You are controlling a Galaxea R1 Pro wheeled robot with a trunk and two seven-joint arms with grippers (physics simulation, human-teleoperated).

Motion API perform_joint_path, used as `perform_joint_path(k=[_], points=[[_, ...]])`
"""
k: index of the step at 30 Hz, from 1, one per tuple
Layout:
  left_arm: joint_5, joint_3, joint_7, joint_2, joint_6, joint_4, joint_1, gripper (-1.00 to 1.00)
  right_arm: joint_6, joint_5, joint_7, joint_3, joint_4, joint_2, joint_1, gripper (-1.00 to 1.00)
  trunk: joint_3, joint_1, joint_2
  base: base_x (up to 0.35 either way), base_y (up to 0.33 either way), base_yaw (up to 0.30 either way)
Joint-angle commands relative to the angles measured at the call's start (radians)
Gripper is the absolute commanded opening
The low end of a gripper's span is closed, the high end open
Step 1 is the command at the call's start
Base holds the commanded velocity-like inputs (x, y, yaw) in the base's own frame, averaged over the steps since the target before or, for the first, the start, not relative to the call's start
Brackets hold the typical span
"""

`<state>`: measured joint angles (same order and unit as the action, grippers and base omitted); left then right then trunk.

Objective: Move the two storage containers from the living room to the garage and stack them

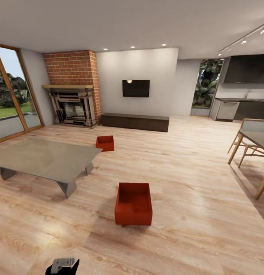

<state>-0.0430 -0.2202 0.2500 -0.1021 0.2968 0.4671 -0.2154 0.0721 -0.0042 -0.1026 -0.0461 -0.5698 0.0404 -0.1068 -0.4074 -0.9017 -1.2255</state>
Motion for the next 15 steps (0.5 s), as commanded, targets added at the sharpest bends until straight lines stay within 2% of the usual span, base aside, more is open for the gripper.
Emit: perform_joint_path(k=[1, 4, 7, 11, 15], points=[[-0.005, -0.008, 0.009, 0.001, 0.002, -0.001, -0.001, 1.00, 0.003, 0.000, -0.008, -0.005, 0.001, -0.001, -0.001, 1.00, -0.001, -0.001, 0.000, 0.344, 0.000, 0.000], [-0.005, -0.008, 0.009, 0.001, 0.002, -0.001, -0.001, 1.00, 0.003, 0.000, -0.008, -0.005, 0.000, -0.001, -0.001, 1.00, -0.001, -0.001, 0.000, 0.329, 0.000, 0.000], [-0.005, -0.008, 0.009, 0.001, 0.003, -0.001, -0.001, 1.00, 0.003, 0.000, -0.008, -0.005, 0.001, -0.001, -0.001, 1.00, -0.001, -0.001, 0.000, 0.184, 0.000, 0.000], [-0.005, -0.008, 0.009, 0.001, 0.004, -0.001, -0.001, 1.00, 0.003, 0.000, -0.008, -0.005, 0.001, -0.001, -0.001, 1.00, -0.001, -0.001, 0.000, 0.051, 0.000, -0.084], [-0.005, -0.008, 0.009, 0.001, 0.004, -0.001, -0.001, 1.00, 0.003, 0.000, -0.008, -0.005, 0.001, -0.001, -0.001, 1.00, -0.001, -0.001, 0.000, 0.015, 0.000, -0.204]])
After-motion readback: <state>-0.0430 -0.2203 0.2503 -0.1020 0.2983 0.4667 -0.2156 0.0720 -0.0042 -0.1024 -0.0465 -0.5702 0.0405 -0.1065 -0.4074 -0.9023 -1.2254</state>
